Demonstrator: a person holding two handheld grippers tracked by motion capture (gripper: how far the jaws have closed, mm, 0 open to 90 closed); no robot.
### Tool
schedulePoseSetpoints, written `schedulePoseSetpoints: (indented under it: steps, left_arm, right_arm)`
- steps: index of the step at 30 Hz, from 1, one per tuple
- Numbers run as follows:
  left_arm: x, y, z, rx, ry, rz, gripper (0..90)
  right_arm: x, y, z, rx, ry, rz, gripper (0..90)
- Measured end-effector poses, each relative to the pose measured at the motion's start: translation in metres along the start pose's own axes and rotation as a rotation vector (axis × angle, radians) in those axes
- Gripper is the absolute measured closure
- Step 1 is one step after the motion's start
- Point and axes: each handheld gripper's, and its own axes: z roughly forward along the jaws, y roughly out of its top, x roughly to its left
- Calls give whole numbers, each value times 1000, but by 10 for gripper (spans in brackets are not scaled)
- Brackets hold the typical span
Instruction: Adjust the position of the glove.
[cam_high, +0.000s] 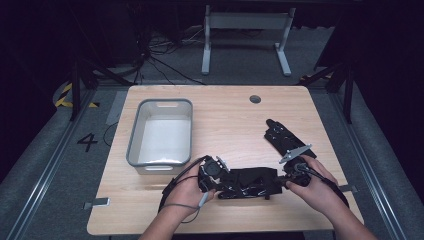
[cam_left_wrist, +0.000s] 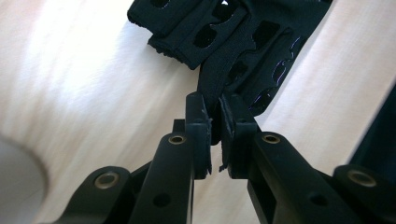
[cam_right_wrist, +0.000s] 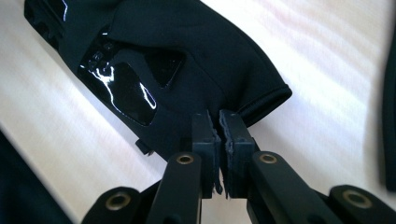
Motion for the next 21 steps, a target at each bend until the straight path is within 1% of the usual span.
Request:
schedulePoseSetpoints:
  steps: [1,2,3,4,5,6,7,8,9,10,11,12,15,16,17,18,19,20,21]
  left_arm:
    - [0,0,0,0,0,0,825]
    - [-2,4,6,40,-43,18,824]
    - [-2,4,6,40,-43,18,823]
    - [-3,7,12,66,-53,31,822]
    - [-3,8,15,82,-54,41,821]
    - [-3,8,15,82,-54,41,819]
    - [-3,10,17,97,-56,52,818]
    - [-2,10,17,101,-65,53,814]
    - [-2,10,17,101,-65,53,798]
    - [-2,10,17,106,-87,57,770]
    - [-2,10,17,106,-87,57,738]
    - [-1,10,16,85,-89,51,695]
    - [-1,10,12,51,-89,40,588]
    - [-1,10,12,51,-89,40,574]
    - [-1,10,10,40,-83,33,574]
    - [0,9,6,2,-72,20,533]
    - [1,9,2,-13,-71,12,524]
    - [1,9,2,-13,-71,12,518]
    - [4,7,-4,-51,-57,2,507]
  right_arm:
    - [0,0,0,0,0,0,854]
    - [2,-5,-1,42,1,7,853]
    - [2,-5,-1,42,1,7,853]
    - [5,-9,2,104,11,10,853]
    - [6,-10,4,109,15,7,853]
    - [6,-10,4,109,15,7,853]
    - [6,-12,9,139,16,7,840]
    - [6,-12,11,140,13,10,834]
    - [6,-13,11,136,9,14,819]
    - [5,-13,12,130,8,21,791]
    - [5,-13,12,130,8,21,791]
    - [4,-13,12,119,11,42,758]
    - [3,-14,10,103,7,44,712]
    - [2,-14,9,91,8,47,699]
    - [2,-14,9,91,8,47,699]
    - [1,-13,6,69,1,50,677]
    - [0,-14,4,55,-2,52,663]
    - [-2,-14,3,33,-10,54,644]
    - [-4,-13,1,-2,-24,49,619]
